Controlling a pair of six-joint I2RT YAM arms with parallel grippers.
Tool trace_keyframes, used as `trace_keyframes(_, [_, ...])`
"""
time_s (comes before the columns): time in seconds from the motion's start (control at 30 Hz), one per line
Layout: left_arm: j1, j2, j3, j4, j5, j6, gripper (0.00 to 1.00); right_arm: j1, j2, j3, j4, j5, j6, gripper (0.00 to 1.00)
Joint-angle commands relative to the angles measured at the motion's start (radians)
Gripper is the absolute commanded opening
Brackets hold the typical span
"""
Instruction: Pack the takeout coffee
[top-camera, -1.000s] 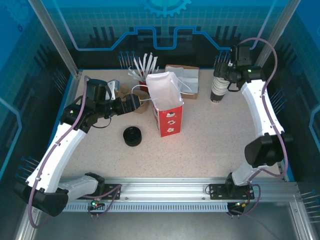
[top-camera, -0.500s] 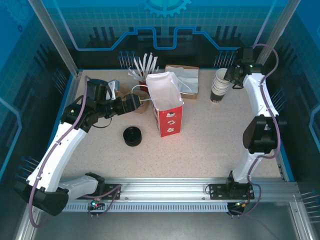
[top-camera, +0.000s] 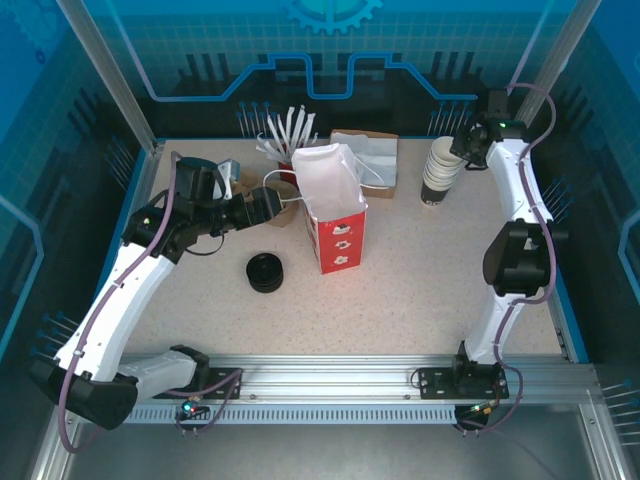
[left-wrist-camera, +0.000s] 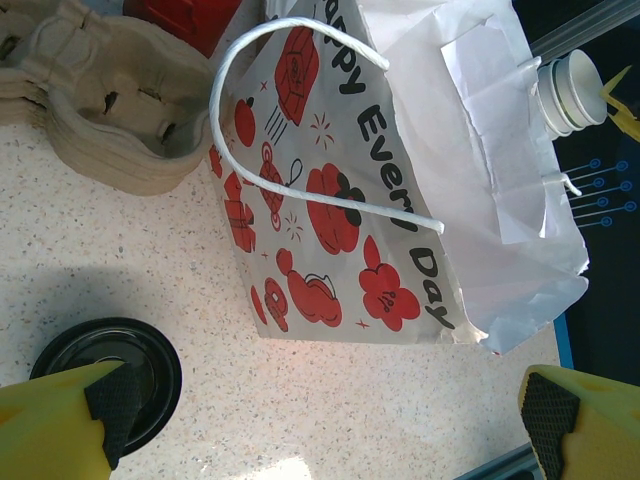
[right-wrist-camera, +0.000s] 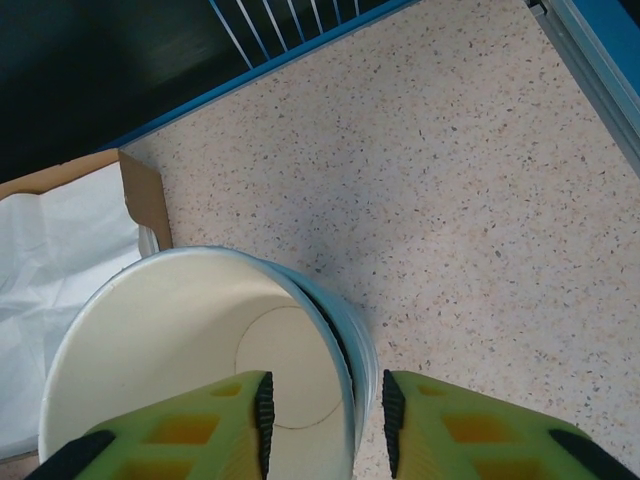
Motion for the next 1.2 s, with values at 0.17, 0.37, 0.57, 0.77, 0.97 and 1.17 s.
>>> trace_keyframes(0.17, [-0.01,0.007,-0.005,-0.01,0.0,-0.011,0.99,-0.014,0.046,0.068,-0.042,-0.015,-0.009,0.33])
trace_keyframes(0.37, [-0.01,0.01,-0.002,-0.012,-0.003,-0.008,0.99,-0.014,0.057,0.079,-0.047,-0.012,-0.014,0.26])
trace_keyframes(0.57, [-0.01,0.013,-0.007,-0.015,-0.003,-0.009,0.99,-0.014,0.056,0.08,-0.052,-0.012,-0.018,0.18])
trace_keyframes(0.77, [-0.01,0.012,-0.007,-0.02,-0.003,-0.011,0.99,-0.014,0.035,0.077,-0.058,-0.016,-0.021,0.07])
trace_keyframes(0.97, [-0.009,0.001,-0.004,-0.029,-0.003,-0.011,0.99,-0.009,-0.023,0.077,-0.064,-0.023,-0.02,0.01])
trace_keyframes(1.17, [-0.01,-0.02,0.011,-0.045,0.002,-0.015,0.99,-0.001,-0.106,0.078,-0.085,-0.034,-0.021,0.0])
